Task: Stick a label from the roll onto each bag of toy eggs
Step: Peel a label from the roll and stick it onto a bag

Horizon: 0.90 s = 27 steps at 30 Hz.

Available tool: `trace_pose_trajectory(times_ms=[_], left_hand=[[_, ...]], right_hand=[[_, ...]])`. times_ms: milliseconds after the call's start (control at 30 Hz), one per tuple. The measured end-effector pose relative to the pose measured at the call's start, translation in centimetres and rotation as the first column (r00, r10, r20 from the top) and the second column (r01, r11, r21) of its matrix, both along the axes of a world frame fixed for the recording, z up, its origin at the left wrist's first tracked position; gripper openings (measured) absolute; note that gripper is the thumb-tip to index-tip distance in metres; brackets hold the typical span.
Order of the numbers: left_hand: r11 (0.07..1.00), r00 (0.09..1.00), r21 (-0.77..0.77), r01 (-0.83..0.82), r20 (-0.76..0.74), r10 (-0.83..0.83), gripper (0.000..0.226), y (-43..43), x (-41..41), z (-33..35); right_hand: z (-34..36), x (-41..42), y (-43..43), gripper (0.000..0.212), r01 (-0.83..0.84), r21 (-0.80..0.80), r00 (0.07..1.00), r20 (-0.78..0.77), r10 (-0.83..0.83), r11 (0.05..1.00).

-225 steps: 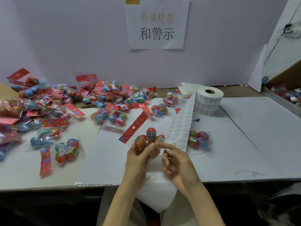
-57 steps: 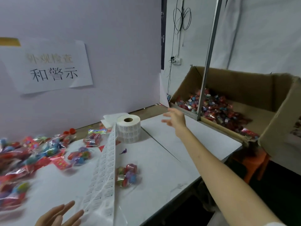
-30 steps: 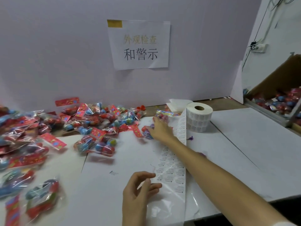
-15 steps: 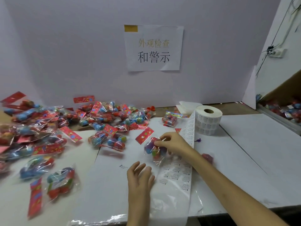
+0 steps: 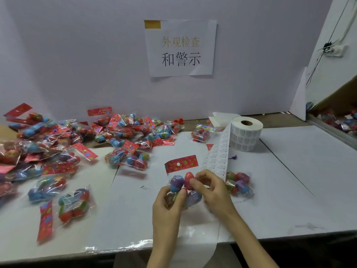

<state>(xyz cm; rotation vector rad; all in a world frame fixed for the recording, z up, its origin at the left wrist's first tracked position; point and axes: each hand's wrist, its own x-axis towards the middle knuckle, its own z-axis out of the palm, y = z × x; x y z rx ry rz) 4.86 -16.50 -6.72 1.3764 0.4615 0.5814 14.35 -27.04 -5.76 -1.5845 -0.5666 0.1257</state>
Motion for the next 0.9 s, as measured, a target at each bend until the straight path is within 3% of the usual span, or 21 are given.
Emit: trace_pose_trajectory(times_ms=[100,367,533,667,767,900], left_hand=[[1.0,1.0,0.026,0.002,-0.023,-0.001,0.02,0.0,0.1,-0.1],[0.998,0.999,0.057,0.013,-0.039,-0.011,0.018,-0.1,-0.1,-0.3],[0.994,0.994,0.067,0.087,-0.07,-0.082,0.027,0.4,-0.2,-0.3],[0.986,0.983,-0.008,0.164,-0.083,-0.164,0.032,0.8,-0.3,-0.1],[0.984,0.981,-0.048,0.174,-0.083,-0.178,0.022,0.8,-0.4,0.0],[0.992,0.984,-0.016,0.123,-0.125,-0.124,0.045,0.4,0.0,0.3]], right_hand=[[-0.3,-0.3,-0.1,0.043,-0.022,0.016,0.999,-0.027,0.022,1.0],[0.1,-1.1,-0.4,0.036,-0.053,0.008,0.998,-0.046,0.053,0.999],[0.1,-1.2,-0.4,0.012,-0.028,0.008,0.999,-0.034,0.028,1.0],[0.4,-1.2,-0.4,0.023,-0.046,0.062,0.997,-0.057,0.05,0.997],[0.1,-0.9,-0.5,0.023,-0.059,0.084,0.995,-0.078,0.065,0.995],[-0.2,-0.5,-0.5,0.018,-0.049,0.09,0.993,-0.103,0.058,0.995]])
